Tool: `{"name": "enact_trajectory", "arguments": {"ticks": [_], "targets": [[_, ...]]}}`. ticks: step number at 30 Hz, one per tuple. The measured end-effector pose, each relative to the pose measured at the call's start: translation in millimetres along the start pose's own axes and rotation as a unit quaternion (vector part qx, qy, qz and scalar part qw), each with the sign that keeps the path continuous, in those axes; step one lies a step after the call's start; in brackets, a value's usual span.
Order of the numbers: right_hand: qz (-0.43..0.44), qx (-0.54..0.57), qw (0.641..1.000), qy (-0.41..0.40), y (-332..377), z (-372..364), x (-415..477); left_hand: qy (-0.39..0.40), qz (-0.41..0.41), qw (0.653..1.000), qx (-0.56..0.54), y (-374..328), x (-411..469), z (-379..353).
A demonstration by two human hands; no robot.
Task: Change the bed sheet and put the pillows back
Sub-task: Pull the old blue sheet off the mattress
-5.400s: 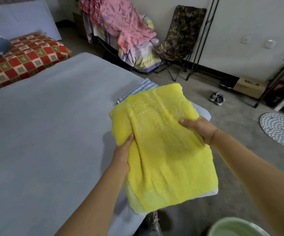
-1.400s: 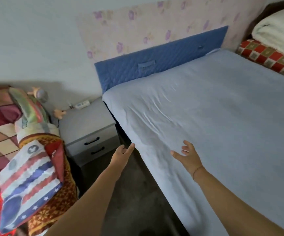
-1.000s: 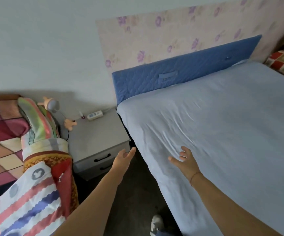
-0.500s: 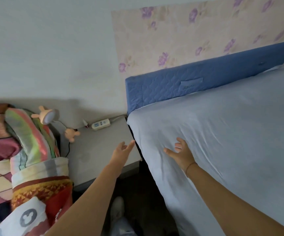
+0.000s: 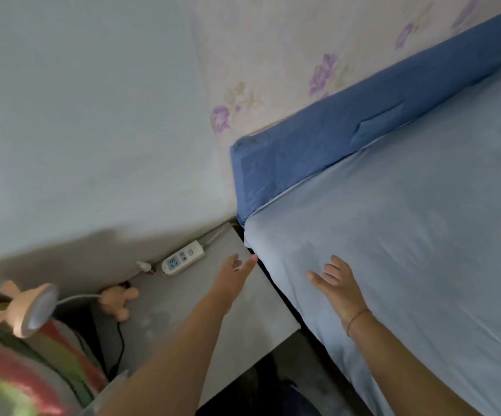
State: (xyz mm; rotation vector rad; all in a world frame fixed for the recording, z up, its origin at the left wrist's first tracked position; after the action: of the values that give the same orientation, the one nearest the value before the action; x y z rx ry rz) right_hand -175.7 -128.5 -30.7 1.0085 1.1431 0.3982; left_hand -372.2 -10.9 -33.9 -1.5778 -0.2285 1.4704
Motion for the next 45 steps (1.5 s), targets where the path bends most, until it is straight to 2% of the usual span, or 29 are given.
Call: {"name": "enact_trajectory", "arguments": {"ticks": [7, 10, 14, 19, 23, 27, 30, 33, 36, 42, 45], "targets": [[0.004, 0.020, 0.999, -0.036, -40, -4, 53, 0.012, 0.016, 1.000, -0.022, 23, 111, -4], [0.017, 0.024, 0.998, -0.059, -51, -3, 62, 0.023, 0.017, 0.997, -0.078, 30, 139, -17], [0.030, 0.015, 0.997, -0.075, -59, -7, 64, 0.066, -0.026, 0.979, -0.189, 37, 151, -39], [0.038, 0.009, 0.997, -0.067, -53, -12, 57, 0.083, 0.036, 0.949, -0.302, 22, 140, -44], [0.051, 0.011, 0.997, -0.059, -44, -16, 50, 0.151, 0.035, 0.944, -0.291, 2, 123, -49], [0.064, 0.009, 0.996, -0.067, -38, -14, 40, 0.257, 0.010, 0.914, -0.313, -7, 109, -68], [0.062, 0.012, 0.995, -0.070, -35, -8, 33, 0.304, -0.019, 0.906, -0.294, -18, 101, -76], [0.046, 0.018, 0.996, -0.074, -32, -6, 27, 0.291, -0.031, 0.911, -0.291, -16, 102, -77], [0.031, 0.021, 0.996, -0.083, -37, -8, 22, 0.242, -0.026, 0.930, -0.276, -8, 100, -75], [-0.018, 0.049, 0.995, -0.088, -46, -24, 4, 0.197, 0.090, 0.969, -0.117, 31, 79, -48], [-0.054, 0.054, 0.994, -0.082, -58, -37, -8, 0.166, 0.127, 0.972, -0.106, 44, 73, -32]]}}
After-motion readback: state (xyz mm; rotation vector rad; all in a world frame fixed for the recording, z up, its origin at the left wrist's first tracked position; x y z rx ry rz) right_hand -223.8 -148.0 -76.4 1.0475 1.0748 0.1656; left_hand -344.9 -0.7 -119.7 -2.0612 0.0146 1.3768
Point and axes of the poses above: each hand's wrist, its own x-axis towards the middle knuckle, its own z-axis out of the back of the hand, y = z × x, the point moved 2 cm from there along x, towards the middle knuckle, and after that the axes turned 5 degrees about y, right-handed, at the moved point
